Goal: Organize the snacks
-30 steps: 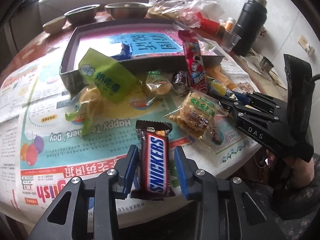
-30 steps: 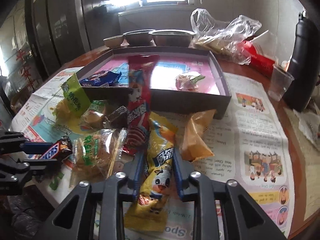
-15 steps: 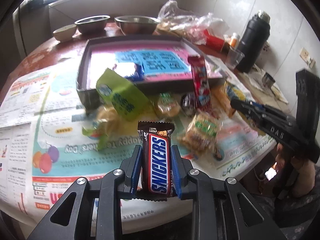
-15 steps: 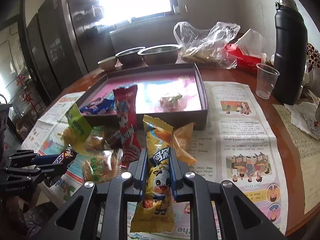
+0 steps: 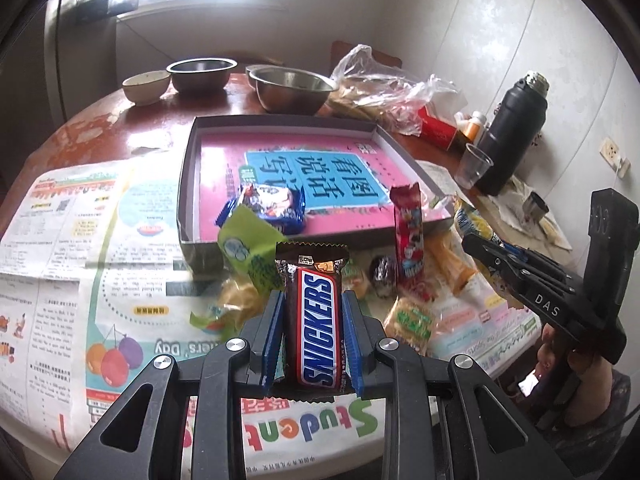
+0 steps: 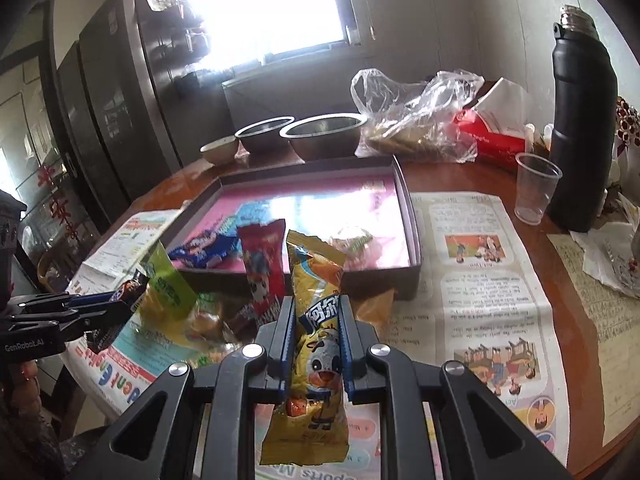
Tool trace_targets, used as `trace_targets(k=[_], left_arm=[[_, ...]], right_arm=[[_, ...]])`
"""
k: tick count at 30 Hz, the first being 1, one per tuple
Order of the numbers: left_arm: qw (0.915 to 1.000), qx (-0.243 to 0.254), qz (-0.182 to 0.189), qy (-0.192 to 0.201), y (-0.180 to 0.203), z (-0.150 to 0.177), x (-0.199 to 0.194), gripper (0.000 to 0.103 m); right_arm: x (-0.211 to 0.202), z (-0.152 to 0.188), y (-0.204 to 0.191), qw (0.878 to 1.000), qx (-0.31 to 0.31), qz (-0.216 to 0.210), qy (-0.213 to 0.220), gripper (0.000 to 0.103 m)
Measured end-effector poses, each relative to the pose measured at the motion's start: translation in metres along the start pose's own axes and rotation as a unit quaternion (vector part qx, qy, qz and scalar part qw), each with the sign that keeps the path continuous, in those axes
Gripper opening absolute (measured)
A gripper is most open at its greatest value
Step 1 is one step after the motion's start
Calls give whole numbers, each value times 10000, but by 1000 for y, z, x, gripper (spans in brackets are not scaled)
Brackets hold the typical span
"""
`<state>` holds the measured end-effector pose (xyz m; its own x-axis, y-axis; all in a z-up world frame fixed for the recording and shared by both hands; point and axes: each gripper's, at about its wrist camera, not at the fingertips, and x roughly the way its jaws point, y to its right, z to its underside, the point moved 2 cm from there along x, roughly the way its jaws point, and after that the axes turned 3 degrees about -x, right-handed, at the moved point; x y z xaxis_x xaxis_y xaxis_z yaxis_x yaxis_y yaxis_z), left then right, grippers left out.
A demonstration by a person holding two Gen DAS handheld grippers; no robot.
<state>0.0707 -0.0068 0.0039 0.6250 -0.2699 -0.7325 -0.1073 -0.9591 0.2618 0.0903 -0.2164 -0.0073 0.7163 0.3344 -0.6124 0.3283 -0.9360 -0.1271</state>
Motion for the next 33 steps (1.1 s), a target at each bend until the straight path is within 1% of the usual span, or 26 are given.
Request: trace_targets(k=[16, 33], left_arm=[[9996, -151, 54, 225, 0, -19, 1, 29], [9993, -138, 109, 326, 12, -42, 13, 29]], right_arm=[[3, -19, -2, 9994, 146, -146, 263, 20], [2, -29, 16, 9983, 309, -120, 471, 20]])
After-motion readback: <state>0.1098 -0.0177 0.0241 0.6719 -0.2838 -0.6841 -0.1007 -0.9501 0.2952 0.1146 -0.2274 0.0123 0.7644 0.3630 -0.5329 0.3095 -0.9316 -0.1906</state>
